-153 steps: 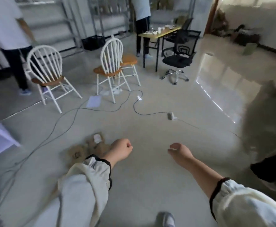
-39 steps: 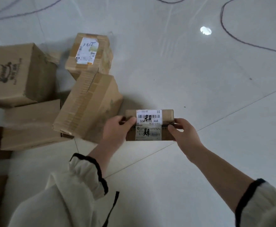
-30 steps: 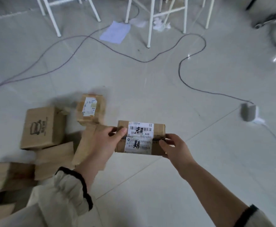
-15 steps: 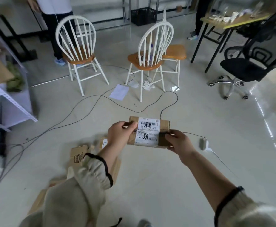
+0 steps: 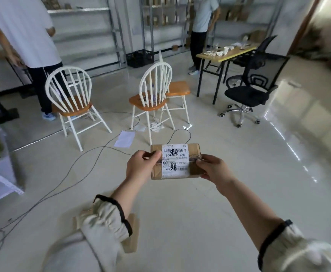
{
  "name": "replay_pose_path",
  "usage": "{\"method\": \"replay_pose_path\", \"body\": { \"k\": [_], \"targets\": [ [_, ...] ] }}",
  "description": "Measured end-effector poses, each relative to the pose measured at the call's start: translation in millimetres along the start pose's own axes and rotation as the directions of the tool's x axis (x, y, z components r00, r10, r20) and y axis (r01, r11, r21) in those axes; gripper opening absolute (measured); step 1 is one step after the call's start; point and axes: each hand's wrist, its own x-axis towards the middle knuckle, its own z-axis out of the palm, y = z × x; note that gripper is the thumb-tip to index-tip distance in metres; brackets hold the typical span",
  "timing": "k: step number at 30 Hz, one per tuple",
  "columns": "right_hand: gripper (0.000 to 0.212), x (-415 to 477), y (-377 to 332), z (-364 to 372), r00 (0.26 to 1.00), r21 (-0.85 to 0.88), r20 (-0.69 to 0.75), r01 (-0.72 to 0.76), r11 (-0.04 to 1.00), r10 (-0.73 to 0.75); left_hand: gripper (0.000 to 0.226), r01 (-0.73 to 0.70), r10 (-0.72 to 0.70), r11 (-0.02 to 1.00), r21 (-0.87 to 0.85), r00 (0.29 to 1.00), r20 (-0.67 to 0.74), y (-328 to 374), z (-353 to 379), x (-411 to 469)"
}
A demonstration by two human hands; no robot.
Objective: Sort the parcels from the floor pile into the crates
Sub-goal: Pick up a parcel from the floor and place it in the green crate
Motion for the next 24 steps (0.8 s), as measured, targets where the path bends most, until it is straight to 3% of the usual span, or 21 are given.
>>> {"method": "replay_pose_path", "body": {
  "k": [5, 9, 13, 17, 24],
  "targets": [
    [0.014, -58, -5, -52, 0.960, 0.168, -0.278, 0.089, 0.982, -0.040, 0.029, -0.203, 0.202, 0.979, -0.021, 0.952, 0.231, 55, 28, -23],
    [0.010, -139, 20, -108, 0.835, 0.302, -0.550, 0.181, 0.936, 0.016, 0.024, -0.325, 0.361, 0.932, -0.159, 0.800, 0.479, 91, 80, -79],
    [0.011, -257, 62, -165, 0.620, 0.320, -0.780, 0.273, 0.907, 0.088, 0.011, -0.352, 0.453, 0.888, -0.297, 0.552, 0.700, 124, 139, -185],
    [0.008, -398, 113, -208, 0.330, 0.284, -0.928, 0.319, 0.904, 0.175, 0.013, -0.376, 0.494, 0.842, -0.388, 0.243, 0.835, 145, 182, -329],
    [0.011, -645, 204, -237, -0.128, 0.280, -0.928, 0.376, 0.884, 0.349, 0.014, -0.373, 0.496, 0.758, -0.535, -0.204, 0.844, 135, 212, -604]
  ]
}}
